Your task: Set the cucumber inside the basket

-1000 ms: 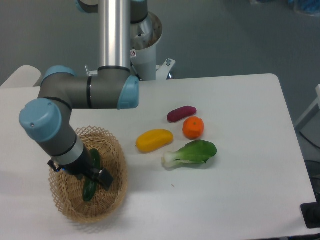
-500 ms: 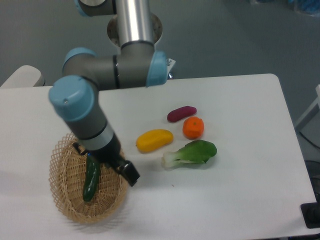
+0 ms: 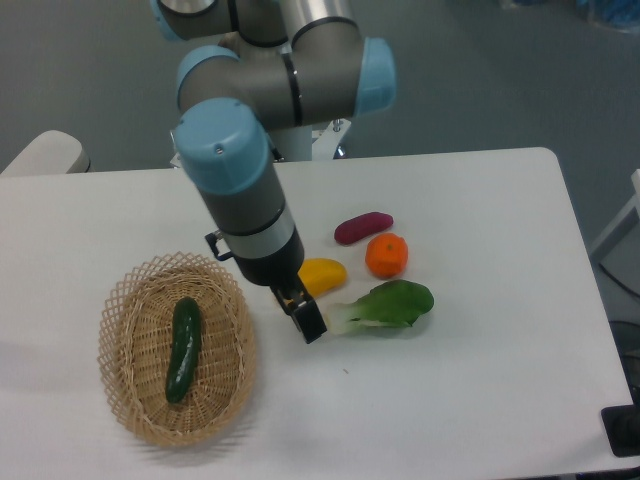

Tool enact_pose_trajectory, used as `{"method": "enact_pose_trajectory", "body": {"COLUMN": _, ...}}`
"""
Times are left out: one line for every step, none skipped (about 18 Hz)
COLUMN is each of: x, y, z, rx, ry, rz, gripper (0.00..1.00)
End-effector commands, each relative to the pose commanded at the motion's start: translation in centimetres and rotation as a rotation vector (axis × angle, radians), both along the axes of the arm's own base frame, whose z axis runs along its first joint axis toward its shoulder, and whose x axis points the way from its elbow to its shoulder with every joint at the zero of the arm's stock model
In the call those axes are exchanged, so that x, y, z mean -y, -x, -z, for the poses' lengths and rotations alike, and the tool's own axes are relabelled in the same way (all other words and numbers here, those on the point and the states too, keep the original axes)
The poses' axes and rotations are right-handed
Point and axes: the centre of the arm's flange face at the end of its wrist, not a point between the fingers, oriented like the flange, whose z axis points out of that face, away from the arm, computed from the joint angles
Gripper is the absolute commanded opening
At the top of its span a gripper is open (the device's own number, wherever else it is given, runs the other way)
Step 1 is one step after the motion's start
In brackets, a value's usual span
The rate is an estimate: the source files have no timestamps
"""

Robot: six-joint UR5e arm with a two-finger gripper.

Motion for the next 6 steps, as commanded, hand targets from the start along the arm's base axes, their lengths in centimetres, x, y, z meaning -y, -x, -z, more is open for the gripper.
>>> {"method": "enact_pose_trajectory", "body": {"x": -0.04, "y": 0.03, "z": -0.17, "rx": -0.003, "ry": -0.004, "rz": 0.000, "gripper": 1.00}}
{"method": "enact_pose_trajectory", "body": {"x": -0.15, "y": 0.04, "z": -0.31, "rx": -0.007, "ry": -0.004, "rz": 0.001, "gripper": 1.00}}
{"method": "enact_pose_trajectory", "body": {"x": -0.13, "y": 0.00, "z": -0.16, "rx": -0.004, "ry": -0.003, "rz": 0.001, "gripper": 1.00}}
{"method": "enact_pose_trajectory", "body": {"x": -0.06, "y": -0.06, "z": -0.10, "rx": -0.003, "ry": -0.001, "rz": 0.001, "gripper": 1.00}}
{"method": "enact_pose_trajectory", "body": {"x": -0.07, "y": -0.07, "z": -0.10, "rx": -0.002, "ry": -0.002, "rz": 0.002, "gripper": 1.00}}
{"method": "enact_pose_trajectory", "body": {"x": -0.11, "y": -0.14, "z": -0.10, "rx": -0.003, "ry": -0.001, "rz": 0.003, "gripper": 1.00}}
